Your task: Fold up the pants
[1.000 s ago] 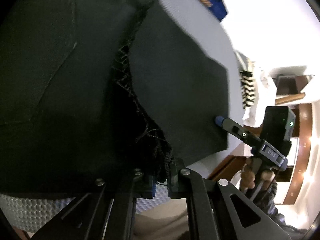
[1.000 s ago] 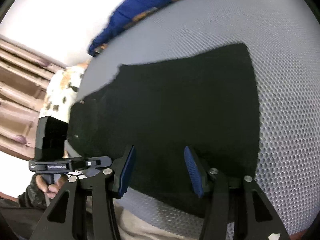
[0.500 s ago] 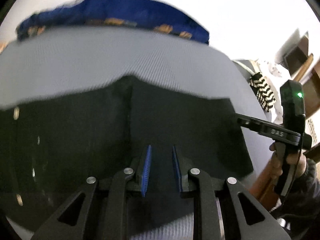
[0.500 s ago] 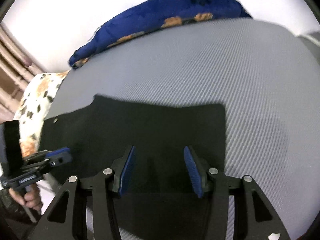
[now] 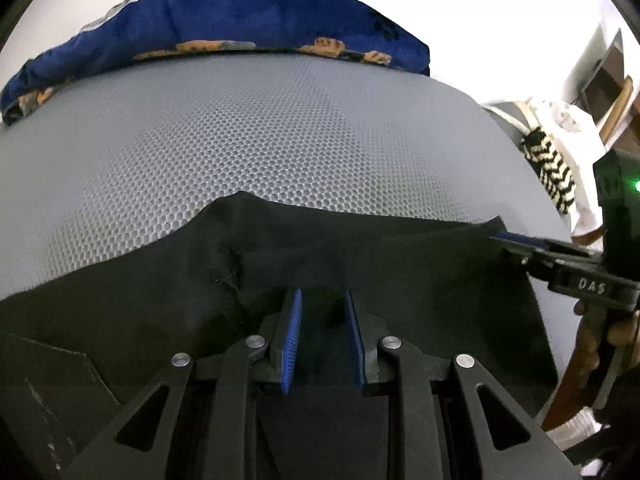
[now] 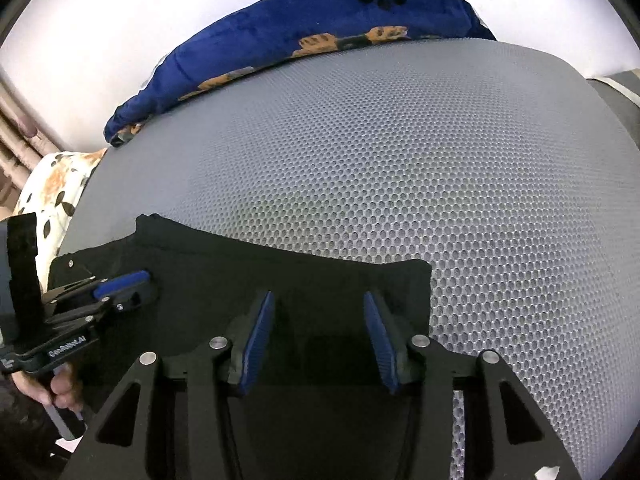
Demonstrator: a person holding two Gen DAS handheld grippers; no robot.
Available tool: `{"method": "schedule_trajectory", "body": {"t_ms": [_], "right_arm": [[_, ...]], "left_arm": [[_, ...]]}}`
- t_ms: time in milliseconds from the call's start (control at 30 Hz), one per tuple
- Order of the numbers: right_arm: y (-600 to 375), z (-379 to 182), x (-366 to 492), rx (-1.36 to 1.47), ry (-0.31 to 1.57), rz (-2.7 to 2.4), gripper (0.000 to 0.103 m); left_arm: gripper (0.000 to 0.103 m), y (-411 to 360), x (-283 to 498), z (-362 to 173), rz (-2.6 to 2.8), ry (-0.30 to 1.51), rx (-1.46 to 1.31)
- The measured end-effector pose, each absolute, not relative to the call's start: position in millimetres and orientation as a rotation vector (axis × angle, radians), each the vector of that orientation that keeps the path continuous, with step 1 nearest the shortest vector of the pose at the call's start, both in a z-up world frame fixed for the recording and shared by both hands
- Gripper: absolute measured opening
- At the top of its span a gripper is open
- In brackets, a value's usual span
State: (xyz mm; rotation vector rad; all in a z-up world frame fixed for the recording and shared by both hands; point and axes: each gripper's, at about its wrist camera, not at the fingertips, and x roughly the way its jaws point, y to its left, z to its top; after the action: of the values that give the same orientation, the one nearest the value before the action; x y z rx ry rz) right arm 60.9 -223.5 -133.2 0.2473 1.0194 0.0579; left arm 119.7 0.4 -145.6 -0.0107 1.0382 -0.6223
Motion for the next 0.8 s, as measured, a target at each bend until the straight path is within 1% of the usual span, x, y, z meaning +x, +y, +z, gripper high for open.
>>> {"method": "schedule_trajectory", "body": {"t_ms": [133,167,200,233,267,300,533,700,800], "right_arm": [[-222.5,-131.7,57.3,0.256,1.028,0.058,0.044],[-221.5,-131.6,53.8,0.26,1.033,0.059,0.044],[-220.4,-131.8,50.0,0.264,1.039,0.059,0.043],[-219.1,-132.4,45.7,0.271,1.047,0.061,0.044],[-218.0,-133.7,42.5,0.278,1.056,0.065,0.044],[-215.9,-135.7,37.0,0.286,1.067,0.072,0.044],[-187.0,-140.9,7.5,0.273,1.118,0.118,0.047],[-149.7,-142.5,4.8,0.23,1.157,0.205,0.047],[-123.3,-144.3,6.9,0.226,1.184,0.286,0.047]], "left_arm": [[0.025,2.9,113.9,-143.0,-0.603,1.045,-0.016],[0.028,4.1,113.6,-142.1,-0.596,1.048,-0.018],[0.034,6.5,111.4,-140.3,-0.588,1.048,-0.018],[0.037,9.6,107.9,-137.5,-0.576,1.043,-0.013],[0.044,11.7,105.3,-134.9,-0.566,1.034,-0.006],[0.046,15.3,101.2,-131.6,-0.554,1.021,0.002],[0.049,50.8,75.3,-108.5,-0.465,0.979,0.046],[0.053,104.3,56.6,-93.7,-0.435,0.988,-0.067],[0.053,153.4,45.4,-88.4,-0.398,0.997,-0.188]]}}
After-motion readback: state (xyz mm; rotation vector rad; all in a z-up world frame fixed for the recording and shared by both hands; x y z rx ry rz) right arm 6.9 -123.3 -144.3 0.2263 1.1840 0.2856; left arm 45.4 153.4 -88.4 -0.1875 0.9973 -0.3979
